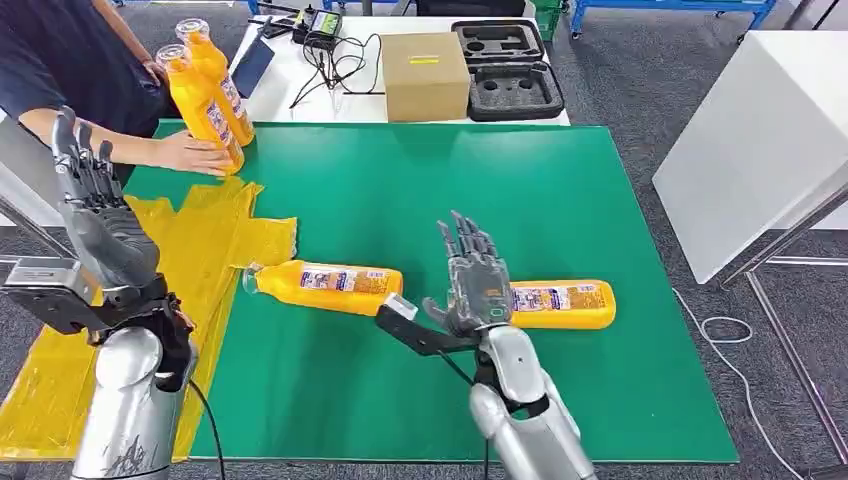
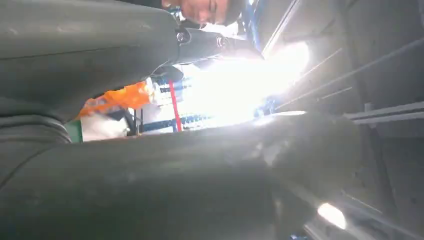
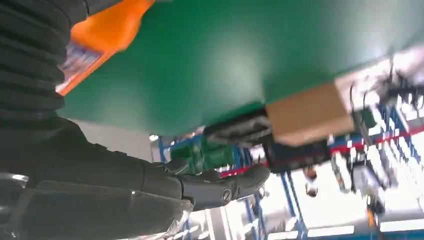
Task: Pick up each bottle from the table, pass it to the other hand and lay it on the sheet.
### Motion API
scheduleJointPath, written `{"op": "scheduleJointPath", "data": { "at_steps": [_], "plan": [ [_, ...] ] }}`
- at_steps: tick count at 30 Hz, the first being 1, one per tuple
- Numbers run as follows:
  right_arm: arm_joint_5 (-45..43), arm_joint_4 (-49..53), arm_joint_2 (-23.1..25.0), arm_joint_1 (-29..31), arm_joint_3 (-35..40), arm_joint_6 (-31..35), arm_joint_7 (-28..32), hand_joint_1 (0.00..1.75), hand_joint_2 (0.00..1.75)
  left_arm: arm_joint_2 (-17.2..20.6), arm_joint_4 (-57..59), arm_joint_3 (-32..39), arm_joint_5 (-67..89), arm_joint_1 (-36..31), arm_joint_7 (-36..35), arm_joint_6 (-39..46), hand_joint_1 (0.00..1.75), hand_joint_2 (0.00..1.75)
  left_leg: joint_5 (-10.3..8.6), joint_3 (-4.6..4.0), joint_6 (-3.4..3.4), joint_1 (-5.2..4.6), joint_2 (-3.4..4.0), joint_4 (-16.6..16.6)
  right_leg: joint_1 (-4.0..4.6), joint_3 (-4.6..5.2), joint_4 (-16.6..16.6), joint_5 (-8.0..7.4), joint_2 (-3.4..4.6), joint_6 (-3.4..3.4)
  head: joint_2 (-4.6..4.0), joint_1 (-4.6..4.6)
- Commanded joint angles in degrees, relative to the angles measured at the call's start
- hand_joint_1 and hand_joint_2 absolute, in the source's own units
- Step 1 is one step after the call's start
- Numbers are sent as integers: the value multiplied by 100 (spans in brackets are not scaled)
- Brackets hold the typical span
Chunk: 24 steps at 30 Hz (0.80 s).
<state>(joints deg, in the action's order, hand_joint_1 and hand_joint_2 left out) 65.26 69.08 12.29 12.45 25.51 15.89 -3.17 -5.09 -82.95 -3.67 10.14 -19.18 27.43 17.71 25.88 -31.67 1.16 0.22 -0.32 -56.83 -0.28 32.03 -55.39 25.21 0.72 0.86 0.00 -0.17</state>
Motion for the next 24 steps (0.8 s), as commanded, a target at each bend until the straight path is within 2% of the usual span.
{"op": "scheduleJointPath", "data": {
  "at_steps": [1,13,15,16,21,24],
  "plan": [
    [-134,-2446,446,1436,500,40,-212,0,175,-168,544,-350,70,-335,-115,142,0,0,2,8,-9,2,6,1,2,-6,1,1,-2,-3,0,0],
    [-230,-2280,495,1484,637,-123,-206,0,175,-194,382,-321,160,-295,-167,229,0,0,0,-12,-5,0,-5,0,1,9,-1,2,-11,0,0,2],
    [-377,-2040,486,1436,723,-86,44,0,175,-199,373,-294,186,-301,-174,229,0,0,1,-11,-7,1,-6,-2,2,6,-2,4,-14,-1,0,0],
    [-376,-1721,461,1376,793,-162,38,0,0,-189,342,-256,214,-285,-182,243,0,0,0,-17,-5,0,-4,-2,0,14,-3,2,-9,-1,0,2],
    [-592,-114,240,1013,979,-537,-40,0,0,-186,412,-145,260,-345,-226,139,0,0,4,-22,-8,-1,-9,-9,-8,17,-9,8,-18,-3,0,0],
    [-737,-161,111,1103,1130,-691,-114,0,0,-202,875,-226,237,-695,-226,12,0,0,2,-22,-7,-3,-19,-7,-7,14,-6,7,-26,-2,0,0]
  ]
}}
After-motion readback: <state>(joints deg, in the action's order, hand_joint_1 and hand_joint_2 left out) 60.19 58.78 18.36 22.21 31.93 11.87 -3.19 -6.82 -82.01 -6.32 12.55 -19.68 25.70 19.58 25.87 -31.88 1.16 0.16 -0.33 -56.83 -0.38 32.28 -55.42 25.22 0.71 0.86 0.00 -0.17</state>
